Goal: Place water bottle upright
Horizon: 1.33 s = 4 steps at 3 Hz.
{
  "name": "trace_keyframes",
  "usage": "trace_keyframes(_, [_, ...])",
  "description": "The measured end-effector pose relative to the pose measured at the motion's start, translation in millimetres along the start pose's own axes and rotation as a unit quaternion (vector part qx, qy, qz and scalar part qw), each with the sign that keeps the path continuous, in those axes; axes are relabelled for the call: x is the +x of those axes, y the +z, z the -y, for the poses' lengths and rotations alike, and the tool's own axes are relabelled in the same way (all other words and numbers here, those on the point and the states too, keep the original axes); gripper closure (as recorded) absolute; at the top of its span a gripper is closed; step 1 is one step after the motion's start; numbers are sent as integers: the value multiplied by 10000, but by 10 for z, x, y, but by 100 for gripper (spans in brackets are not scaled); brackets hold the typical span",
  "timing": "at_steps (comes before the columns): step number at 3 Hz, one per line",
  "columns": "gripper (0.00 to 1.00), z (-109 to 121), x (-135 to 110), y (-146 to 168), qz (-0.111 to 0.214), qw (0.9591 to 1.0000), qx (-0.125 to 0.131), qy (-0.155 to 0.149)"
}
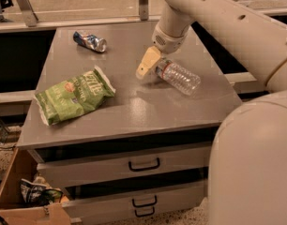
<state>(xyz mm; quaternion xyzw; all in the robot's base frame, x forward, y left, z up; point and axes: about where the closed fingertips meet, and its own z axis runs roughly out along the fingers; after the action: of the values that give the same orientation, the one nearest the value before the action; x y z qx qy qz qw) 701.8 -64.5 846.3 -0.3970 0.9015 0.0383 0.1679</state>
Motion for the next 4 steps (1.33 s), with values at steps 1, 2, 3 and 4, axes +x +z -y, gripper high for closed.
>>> trace_keyframes(1, [0,16,15,66,-222,9997,133,50])
trace_keyframes(2, [18,42,45,85,-347,9991,245,87])
trace_keyframes(3, [41,49,23,53,-311,9991,291,44])
trace_keyframes(4, [65,50,-19,30,-177,9996,214,-34])
